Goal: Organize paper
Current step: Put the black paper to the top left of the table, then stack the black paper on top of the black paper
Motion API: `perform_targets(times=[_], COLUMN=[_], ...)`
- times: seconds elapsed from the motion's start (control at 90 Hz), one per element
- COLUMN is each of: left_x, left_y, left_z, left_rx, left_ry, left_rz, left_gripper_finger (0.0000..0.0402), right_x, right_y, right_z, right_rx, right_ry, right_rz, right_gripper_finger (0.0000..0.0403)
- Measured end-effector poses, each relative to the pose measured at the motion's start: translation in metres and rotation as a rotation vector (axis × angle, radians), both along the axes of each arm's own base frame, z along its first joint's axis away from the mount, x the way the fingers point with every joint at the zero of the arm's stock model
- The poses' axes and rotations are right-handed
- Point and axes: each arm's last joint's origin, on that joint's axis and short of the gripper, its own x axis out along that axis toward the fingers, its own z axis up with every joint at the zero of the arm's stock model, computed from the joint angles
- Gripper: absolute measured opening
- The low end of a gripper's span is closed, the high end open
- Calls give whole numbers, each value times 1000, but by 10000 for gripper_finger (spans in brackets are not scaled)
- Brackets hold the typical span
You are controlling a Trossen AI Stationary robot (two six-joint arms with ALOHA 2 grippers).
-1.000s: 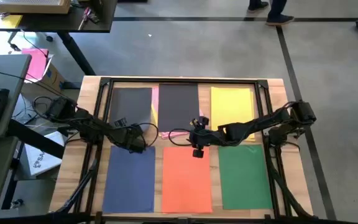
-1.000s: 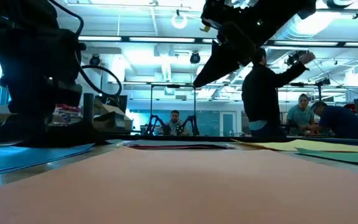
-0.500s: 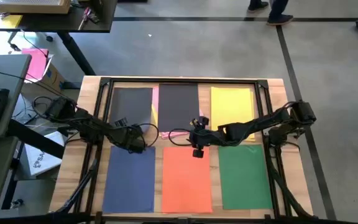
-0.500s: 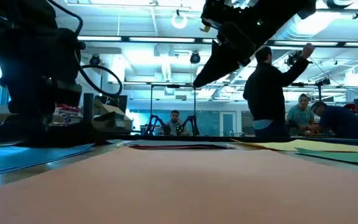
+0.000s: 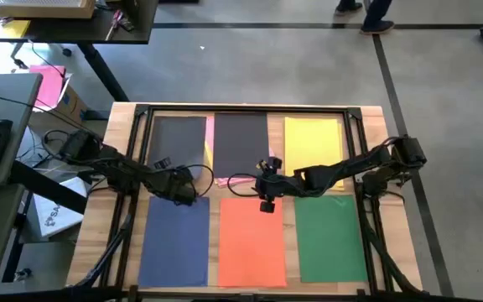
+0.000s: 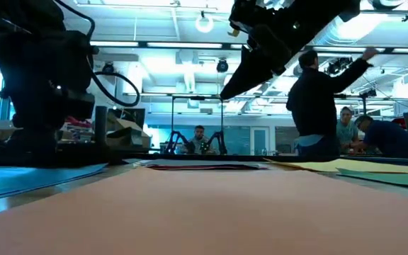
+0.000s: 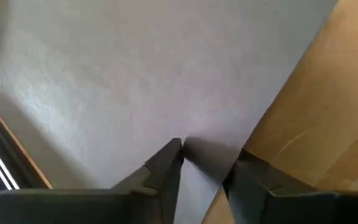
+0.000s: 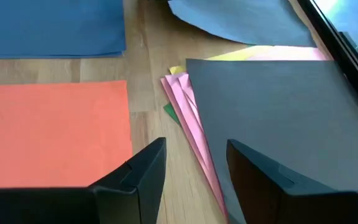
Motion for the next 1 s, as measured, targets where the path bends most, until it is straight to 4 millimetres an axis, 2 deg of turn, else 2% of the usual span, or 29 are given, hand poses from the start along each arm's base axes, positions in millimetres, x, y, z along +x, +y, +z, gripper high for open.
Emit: perform_targets(times=[0.378, 0.522, 0.611, 0.822, 1.0], left_x=[-2, 9, 20, 43, 51], left_y=[-4, -6, -8, -12, -13], left_z=[17, 19, 21, 32, 37], left_rx=[-192, -196, -183, -124, -98], left_ry=[-72, -192, -317, -549, -605], left_rz=[-38, -51, -73, -171, -234], left_gripper_finger=[137, 152, 154, 148, 143], right_x=[0, 4, 8, 18, 18], right_y=[0, -3, -15, -61, -85], right_z=[0, -7, -21, -57, -78], right_rx=[6, 7, -27, -81, 38], right_ry=[-3, 59, 124, 256, 303], right_rz=[-3, 151, 200, 155, 225], right_gripper_finger=[154, 154, 154, 154, 154])
